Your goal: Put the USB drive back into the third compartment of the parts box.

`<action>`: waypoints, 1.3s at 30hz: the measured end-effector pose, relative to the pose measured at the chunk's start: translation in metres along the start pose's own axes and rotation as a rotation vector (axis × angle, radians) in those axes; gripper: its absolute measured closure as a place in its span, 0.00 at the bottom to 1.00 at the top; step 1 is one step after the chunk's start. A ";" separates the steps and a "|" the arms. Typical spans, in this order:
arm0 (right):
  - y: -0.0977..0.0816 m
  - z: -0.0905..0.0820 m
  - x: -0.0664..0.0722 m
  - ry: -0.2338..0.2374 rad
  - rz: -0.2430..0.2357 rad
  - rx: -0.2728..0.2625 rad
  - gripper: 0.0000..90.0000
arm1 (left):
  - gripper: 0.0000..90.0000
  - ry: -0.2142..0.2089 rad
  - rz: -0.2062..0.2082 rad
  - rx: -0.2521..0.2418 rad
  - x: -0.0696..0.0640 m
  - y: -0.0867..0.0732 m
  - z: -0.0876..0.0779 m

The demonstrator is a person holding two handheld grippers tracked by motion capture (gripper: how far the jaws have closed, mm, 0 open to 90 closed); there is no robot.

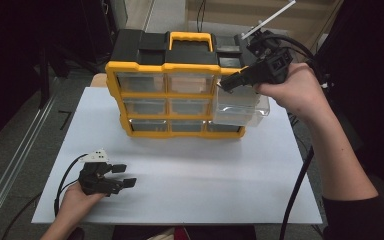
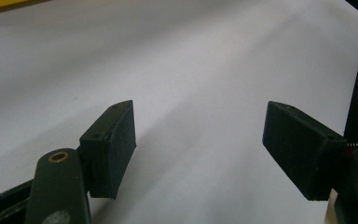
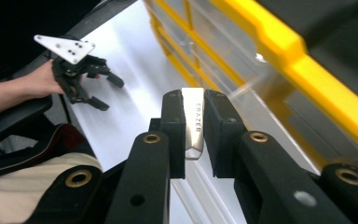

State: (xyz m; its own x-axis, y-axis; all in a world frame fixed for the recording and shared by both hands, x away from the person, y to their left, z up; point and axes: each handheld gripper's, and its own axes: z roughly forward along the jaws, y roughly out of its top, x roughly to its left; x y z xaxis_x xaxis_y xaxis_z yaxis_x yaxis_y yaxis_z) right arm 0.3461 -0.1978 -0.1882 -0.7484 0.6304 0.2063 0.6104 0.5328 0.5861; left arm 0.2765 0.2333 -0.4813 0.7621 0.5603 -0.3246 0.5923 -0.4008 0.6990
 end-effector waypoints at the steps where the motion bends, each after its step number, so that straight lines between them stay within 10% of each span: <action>1: 0.000 0.000 0.000 0.000 0.000 0.000 0.85 | 0.30 0.000 0.000 0.000 0.000 0.000 0.000; 19: -0.024 0.005 -0.021 -0.014 0.052 0.033 0.84 | 0.30 0.003 -0.003 0.002 0.000 0.000 0.000; 39: -0.028 0.004 -0.011 -0.020 0.030 -0.032 0.48 | 0.30 0.000 -0.009 0.008 0.000 0.000 0.000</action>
State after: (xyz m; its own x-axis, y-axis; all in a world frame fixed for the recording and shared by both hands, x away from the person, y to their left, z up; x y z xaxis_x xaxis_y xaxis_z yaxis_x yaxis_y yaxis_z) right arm 0.3380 -0.2172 -0.2100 -0.7246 0.6569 0.2086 0.6235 0.4956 0.6047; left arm 0.2767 0.2336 -0.4814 0.7570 0.5635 -0.3308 0.6010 -0.4017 0.6909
